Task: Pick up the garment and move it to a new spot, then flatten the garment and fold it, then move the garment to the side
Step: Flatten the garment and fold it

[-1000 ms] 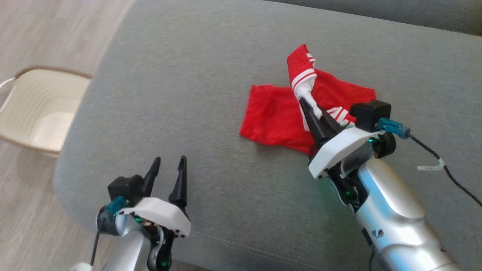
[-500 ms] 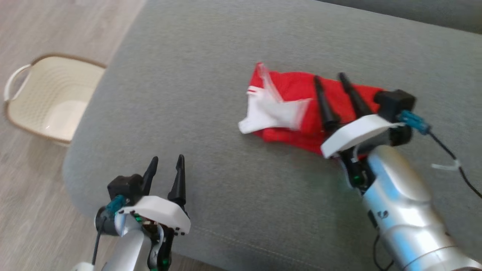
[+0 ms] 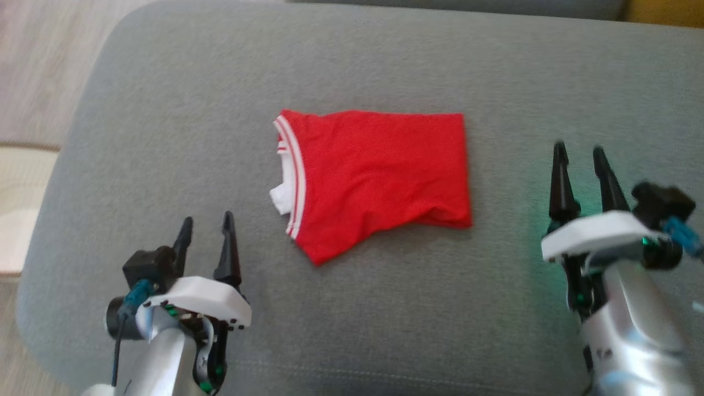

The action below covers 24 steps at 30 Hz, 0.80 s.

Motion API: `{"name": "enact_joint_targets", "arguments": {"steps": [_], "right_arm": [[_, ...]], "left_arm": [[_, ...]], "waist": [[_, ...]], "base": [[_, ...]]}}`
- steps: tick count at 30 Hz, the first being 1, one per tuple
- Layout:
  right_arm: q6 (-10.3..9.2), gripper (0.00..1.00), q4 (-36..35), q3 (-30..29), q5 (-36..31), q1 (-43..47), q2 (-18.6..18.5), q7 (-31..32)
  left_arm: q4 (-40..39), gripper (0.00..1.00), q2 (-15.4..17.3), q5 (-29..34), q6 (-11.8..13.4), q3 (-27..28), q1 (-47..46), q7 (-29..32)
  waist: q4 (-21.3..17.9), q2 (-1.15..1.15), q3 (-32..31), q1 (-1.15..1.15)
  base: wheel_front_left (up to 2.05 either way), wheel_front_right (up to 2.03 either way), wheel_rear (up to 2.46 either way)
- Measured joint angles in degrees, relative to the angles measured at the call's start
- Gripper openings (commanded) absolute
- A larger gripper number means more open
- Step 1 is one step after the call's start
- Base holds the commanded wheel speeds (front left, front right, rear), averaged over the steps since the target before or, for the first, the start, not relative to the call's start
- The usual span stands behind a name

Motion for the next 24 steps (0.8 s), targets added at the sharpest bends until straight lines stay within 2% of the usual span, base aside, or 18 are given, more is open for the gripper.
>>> {"name": "enact_joint_targets", "arguments": {"steps": [7,13,24], "right_arm": [[0.0,1.0,-0.8,-0.5,1.8,5.9,0.3,0.0],[0.0,1.0,-0.5,0.6,2.4,9.4,0.6,0.0],[0.0,1.0,-1.0,1.6,0.0,9.7,1.0,0.0]], "left_arm": [[-0.3,1.0,0.0,2.0,0.2,2.2,0.8,0.0],[-0.4,1.0,0.0,3.0,0.2,3.7,5.3,0.0],[-2.0,1.0,0.1,4.9,0.2,4.0,7.3,0.0]], "waist": [[-3.3,0.0,-2.5,0.0],[-4.8,0.0,-4.7,0.0],[-4.9,0.0,-7.0,0.0]], "base": [[0.0,0.0,0.0],[0.0,0.0,0.0],[0.0,0.0,0.0]]}}
